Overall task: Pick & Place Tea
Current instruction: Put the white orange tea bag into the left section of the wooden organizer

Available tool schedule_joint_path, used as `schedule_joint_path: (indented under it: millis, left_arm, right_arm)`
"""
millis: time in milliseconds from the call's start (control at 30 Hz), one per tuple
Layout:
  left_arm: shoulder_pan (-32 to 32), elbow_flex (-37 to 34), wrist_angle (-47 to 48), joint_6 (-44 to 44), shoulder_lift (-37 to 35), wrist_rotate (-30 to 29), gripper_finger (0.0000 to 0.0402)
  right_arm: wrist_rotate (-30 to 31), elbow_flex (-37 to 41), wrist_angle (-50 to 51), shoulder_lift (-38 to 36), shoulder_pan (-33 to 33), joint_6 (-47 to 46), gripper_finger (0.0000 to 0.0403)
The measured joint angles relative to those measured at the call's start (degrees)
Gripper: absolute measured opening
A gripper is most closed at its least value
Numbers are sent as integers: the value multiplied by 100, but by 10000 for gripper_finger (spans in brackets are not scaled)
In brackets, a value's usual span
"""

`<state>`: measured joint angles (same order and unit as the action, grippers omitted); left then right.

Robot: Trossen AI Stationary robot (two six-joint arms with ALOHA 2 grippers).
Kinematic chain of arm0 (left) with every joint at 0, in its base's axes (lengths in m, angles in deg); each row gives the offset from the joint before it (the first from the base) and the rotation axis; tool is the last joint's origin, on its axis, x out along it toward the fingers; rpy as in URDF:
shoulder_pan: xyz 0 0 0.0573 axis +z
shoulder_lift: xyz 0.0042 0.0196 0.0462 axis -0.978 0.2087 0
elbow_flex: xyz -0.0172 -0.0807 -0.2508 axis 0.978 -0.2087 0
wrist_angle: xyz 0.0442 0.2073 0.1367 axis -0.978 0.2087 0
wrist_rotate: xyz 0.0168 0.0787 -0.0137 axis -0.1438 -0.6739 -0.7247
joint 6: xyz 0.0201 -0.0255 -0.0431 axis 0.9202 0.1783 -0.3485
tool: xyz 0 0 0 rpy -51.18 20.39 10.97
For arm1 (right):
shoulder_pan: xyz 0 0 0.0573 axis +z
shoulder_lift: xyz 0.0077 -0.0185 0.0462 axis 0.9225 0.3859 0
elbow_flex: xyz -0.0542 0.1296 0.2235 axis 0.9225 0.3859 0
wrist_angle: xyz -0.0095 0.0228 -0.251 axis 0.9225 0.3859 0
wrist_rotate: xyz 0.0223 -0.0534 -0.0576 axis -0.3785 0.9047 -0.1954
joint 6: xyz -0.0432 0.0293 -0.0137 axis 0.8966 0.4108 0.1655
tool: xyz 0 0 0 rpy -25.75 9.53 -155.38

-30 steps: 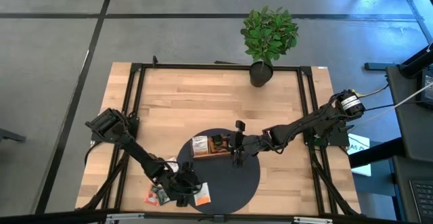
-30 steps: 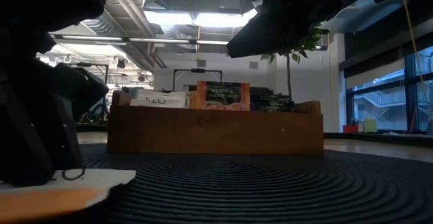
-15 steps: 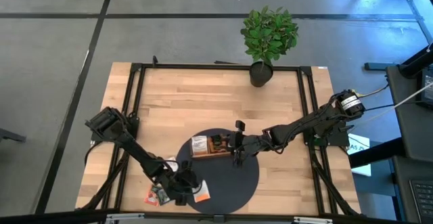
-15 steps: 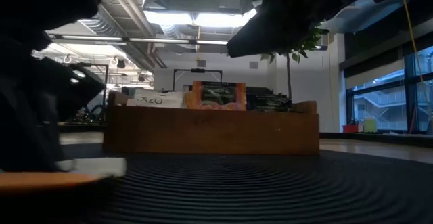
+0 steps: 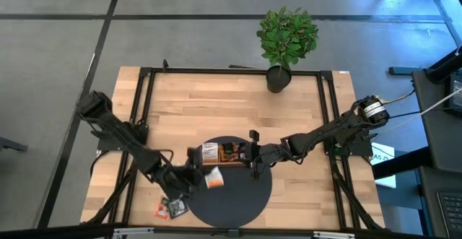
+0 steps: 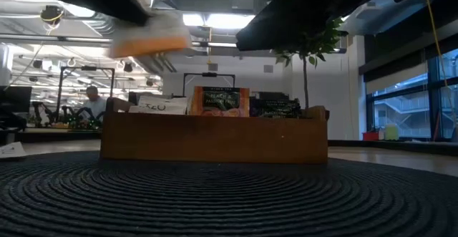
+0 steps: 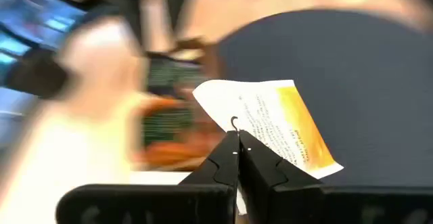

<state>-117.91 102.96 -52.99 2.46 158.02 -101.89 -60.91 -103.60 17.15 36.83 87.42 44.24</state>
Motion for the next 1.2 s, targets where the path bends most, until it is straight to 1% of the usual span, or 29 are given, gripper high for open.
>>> schedule_joint_path:
  millis: [67,100,133,200,233,300,467,600,767,1000,1200]
  left_arm:
    - [144,70,357,597,-138,-342,3]
    - [221,84,473,875,-182,-407,3]
    - [312,84,525,1069,-212,-399,3]
    - [517,91,626,1251,-213,-132,3]
    - [614,89,734,1248,-183,16,3]
    - [782,84,925,1184,-82,128,3]
    - [972,84,1151,1254,121,-123,3]
    - [976,84,1160,1282,231,-7,3]
    - [843,84,1340,1484,212,-28,3]
    - [808,93,1261,1375,206,571,3]
    - [823,93,1270,1293,211,604,3]
  right_arm:
    - [0,0,9,0,0,2,126]
    - [0,0,18,0,0,4,126]
    - [0,0,31,0,0,4,126]
    - [0,0,75,0,0,0,126]
    - [0,0,87,0,0,-2,126]
    - [2,0,141,0,0,-2,126]
    - [0,0,181,0,0,2,127]
    - [1,0,208,0,0,-2,127]
    - [2,0,219,0,0,-7,127]
    - [4,0,221,0,0,0,127]
    - [4,0,219,0,0,-11,127]
